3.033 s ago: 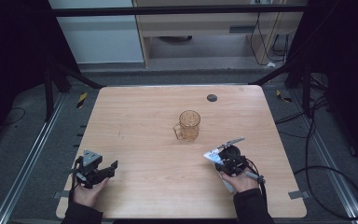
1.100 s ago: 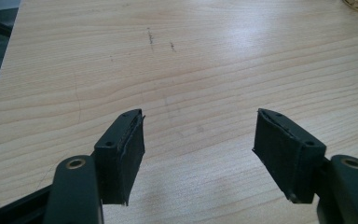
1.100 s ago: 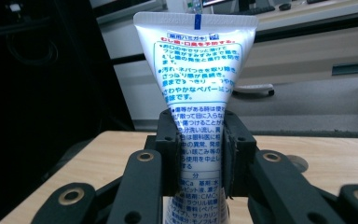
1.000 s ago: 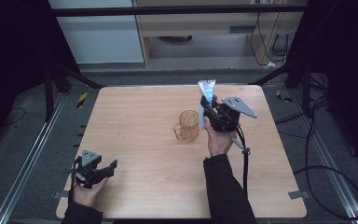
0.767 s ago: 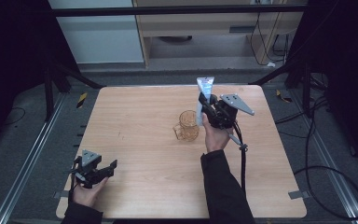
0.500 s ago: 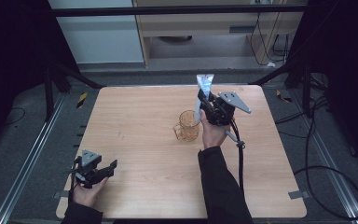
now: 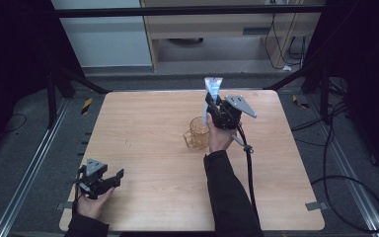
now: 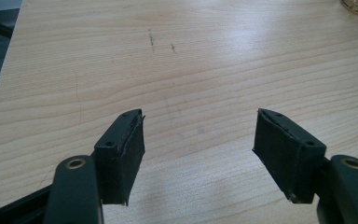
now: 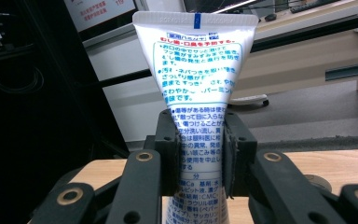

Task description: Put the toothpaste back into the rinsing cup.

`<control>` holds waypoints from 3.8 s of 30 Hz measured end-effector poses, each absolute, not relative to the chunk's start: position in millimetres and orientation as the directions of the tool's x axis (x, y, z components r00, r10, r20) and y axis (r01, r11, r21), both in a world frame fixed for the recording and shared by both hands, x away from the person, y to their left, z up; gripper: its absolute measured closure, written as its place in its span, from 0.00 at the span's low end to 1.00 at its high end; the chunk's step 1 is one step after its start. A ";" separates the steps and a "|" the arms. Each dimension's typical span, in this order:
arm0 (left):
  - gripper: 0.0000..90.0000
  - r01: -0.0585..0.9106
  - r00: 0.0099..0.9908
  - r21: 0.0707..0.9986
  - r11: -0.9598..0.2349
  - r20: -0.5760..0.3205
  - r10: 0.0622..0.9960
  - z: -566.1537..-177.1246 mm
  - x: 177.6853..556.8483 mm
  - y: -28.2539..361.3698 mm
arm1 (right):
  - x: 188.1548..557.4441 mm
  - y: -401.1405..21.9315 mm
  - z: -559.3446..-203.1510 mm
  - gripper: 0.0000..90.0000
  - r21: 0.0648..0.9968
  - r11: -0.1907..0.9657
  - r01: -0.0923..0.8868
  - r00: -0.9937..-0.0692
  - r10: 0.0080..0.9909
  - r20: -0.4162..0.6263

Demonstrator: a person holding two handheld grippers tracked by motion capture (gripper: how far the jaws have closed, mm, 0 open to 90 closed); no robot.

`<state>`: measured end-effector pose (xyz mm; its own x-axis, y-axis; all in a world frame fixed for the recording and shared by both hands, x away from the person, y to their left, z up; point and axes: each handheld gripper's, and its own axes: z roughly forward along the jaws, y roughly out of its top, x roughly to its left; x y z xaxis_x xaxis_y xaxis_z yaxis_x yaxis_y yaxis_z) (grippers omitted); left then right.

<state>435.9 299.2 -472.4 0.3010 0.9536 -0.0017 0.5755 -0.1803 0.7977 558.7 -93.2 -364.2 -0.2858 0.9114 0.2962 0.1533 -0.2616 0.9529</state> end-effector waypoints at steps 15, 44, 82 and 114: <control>0.36 0.577 0.304 0.796 -0.183 -0.002 0.953 -472.5 436.0 299.2 | 575.7 -78.9 -381.7 0.79 0.955 -0.244 0.169 -0.271 0.920 0.283; 0.36 0.575 0.306 0.797 -0.185 0.000 0.952 -472.3 435.7 299.2 | 588.8 -64.9 -405.9 0.79 0.954 -0.174 0.245 -0.251 0.939 0.236; 0.36 0.576 0.313 0.794 -0.193 0.004 0.950 -472.7 436.0 296.3 | 573.1 -74.7 -438.7 0.66 0.901 -0.069 0.429 -0.289 0.934 0.209; 0.33 0.570 0.341 0.791 -0.222 0.018 0.940 -477.1 435.9 292.4 | 480.4 -140.9 -397.4 0.26 0.912 0.141 0.385 -0.466 0.883 0.060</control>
<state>435.9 292.4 -477.1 0.3410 0.9399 0.0179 0.5704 -0.2220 0.7908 480.4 -140.9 -397.4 -0.4655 0.8830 0.0597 0.3853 0.1415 0.9119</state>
